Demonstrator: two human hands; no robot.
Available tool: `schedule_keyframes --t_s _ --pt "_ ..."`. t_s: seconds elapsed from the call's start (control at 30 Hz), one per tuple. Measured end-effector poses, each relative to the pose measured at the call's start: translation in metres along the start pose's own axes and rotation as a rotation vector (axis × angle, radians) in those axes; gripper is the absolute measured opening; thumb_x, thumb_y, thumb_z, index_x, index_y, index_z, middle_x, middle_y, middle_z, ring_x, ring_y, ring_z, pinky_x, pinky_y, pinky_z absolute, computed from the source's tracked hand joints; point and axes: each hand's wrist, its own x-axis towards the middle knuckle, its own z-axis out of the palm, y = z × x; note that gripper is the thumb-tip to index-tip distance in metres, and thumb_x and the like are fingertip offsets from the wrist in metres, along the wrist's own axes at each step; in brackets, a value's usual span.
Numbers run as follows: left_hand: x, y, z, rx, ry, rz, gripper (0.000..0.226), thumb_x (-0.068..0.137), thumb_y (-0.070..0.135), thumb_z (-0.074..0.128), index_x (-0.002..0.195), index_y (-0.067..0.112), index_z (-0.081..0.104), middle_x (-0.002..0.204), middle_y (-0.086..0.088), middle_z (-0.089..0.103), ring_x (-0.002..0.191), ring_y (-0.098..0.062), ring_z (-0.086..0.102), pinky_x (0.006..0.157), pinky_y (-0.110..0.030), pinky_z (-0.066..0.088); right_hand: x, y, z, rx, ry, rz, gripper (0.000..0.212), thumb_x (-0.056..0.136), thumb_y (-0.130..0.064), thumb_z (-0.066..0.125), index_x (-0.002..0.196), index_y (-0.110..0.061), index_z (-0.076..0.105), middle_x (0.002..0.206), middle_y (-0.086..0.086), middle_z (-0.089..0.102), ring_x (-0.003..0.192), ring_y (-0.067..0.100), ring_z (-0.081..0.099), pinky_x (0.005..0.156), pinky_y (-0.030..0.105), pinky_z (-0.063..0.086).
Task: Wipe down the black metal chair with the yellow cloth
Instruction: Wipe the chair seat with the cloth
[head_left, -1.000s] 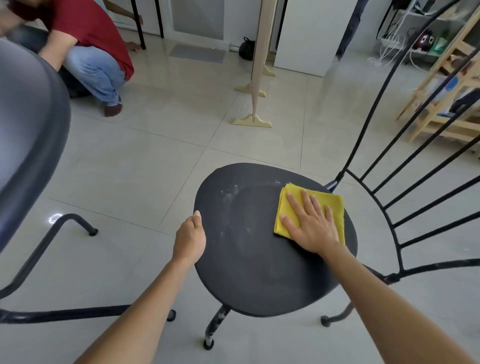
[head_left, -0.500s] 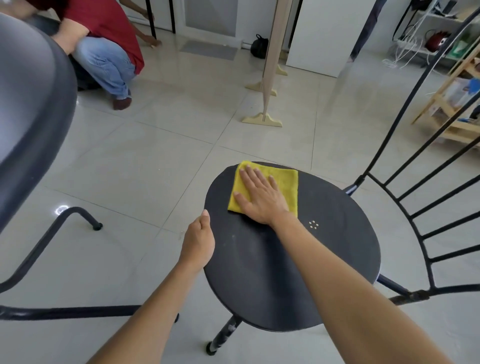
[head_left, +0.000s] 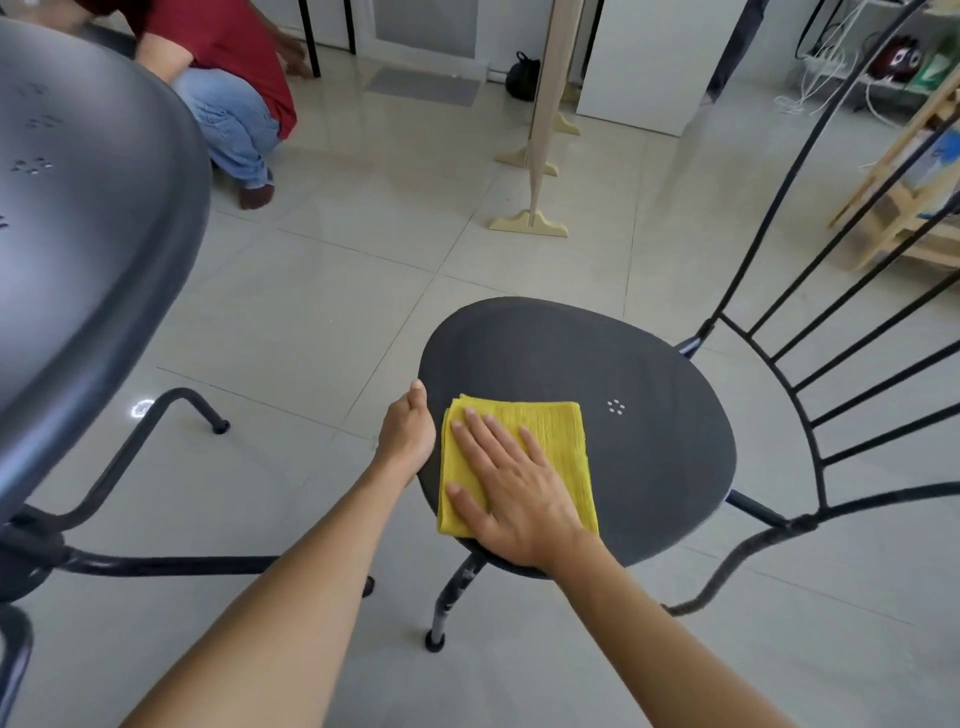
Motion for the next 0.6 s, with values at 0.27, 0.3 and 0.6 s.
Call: schedule_keyframes --t_s 0.27,0.3,0.6 --pt "-0.003 -0.004 0.002 0.049 0.029 0.078 0.057 0.102 0.037 0.016 0.111 -0.003 0.056 0.099 -0.014 0.055 0.106 -0.036 0.055 0.083 -0.032 0.034 -0.073 0.042 0.0 0.012 0.034 0.138 0.068 0.093 -0.06 0.014 0.153 -0.032 -0.001 0.16 -0.014 -0.006 0.147 0.006 -0.011 0.12 0.035 -0.007" --pt "-0.001 -0.005 0.002 0.058 0.033 0.082 0.056 0.101 0.037 0.017 0.107 -0.002 0.057 0.096 -0.011 0.054 0.099 -0.034 0.054 0.083 -0.032 0.034 -0.079 0.057 -0.003 0.003 0.036 0.179 0.07 0.091 -0.062 0.01 0.153 -0.031 -0.002 0.16 -0.015 -0.007 0.147 0.006 -0.011 0.12 0.034 -0.007" --pt "0.009 -0.012 0.009 0.129 0.071 0.112 0.054 0.101 0.037 0.017 0.089 -0.002 0.053 0.091 -0.016 0.055 0.089 -0.033 0.051 0.081 -0.036 0.034 -0.059 0.18 -0.034 -0.061 0.011 0.44 0.076 0.086 -0.065 0.007 0.153 -0.029 -0.004 0.161 -0.01 -0.009 0.148 0.01 -0.007 0.121 0.039 -0.002"
